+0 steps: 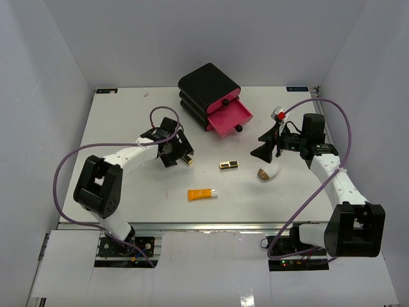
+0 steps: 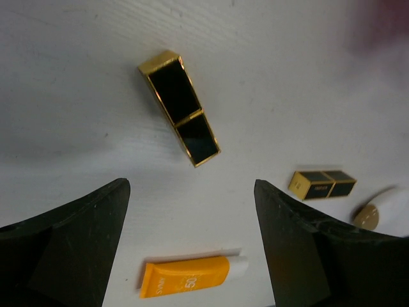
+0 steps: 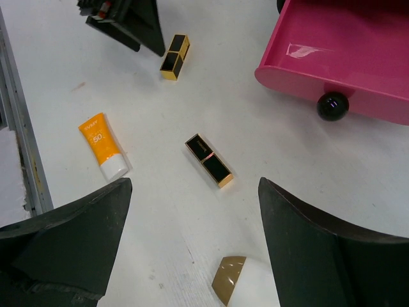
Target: Organize the makeup
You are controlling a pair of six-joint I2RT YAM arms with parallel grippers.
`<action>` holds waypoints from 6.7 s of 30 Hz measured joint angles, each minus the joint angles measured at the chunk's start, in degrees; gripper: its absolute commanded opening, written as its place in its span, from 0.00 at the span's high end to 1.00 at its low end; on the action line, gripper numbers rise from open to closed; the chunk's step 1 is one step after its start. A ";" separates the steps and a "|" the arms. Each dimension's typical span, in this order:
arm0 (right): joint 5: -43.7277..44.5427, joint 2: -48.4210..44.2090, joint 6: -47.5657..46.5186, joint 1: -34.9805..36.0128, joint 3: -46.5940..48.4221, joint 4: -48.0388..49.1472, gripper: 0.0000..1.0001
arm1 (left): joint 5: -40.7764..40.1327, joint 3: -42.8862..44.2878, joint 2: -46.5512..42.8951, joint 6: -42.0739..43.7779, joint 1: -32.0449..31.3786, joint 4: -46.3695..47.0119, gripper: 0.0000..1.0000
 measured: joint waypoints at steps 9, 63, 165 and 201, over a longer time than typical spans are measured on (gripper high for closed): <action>-3.18 -2.74 -2.10 -2.99 -1.69 -1.17 0.14 | -5.09 11.75 11.97 -7.19 0.09 -6.54 0.30; -10.11 -4.32 -3.11 -10.41 -3.83 -1.27 0.13 | -14.13 55.84 28.14 53.75 -16.34 9.03 0.92; 47.97 24.12 -61.96 28.63 29.34 -15.91 0.84 | -1.62 -20.29 -44.36 42.07 -0.94 15.37 0.05; 42.70 27.39 -40.33 22.17 32.69 -3.36 0.36 | -1.53 -20.71 -43.77 42.21 -0.92 16.42 0.03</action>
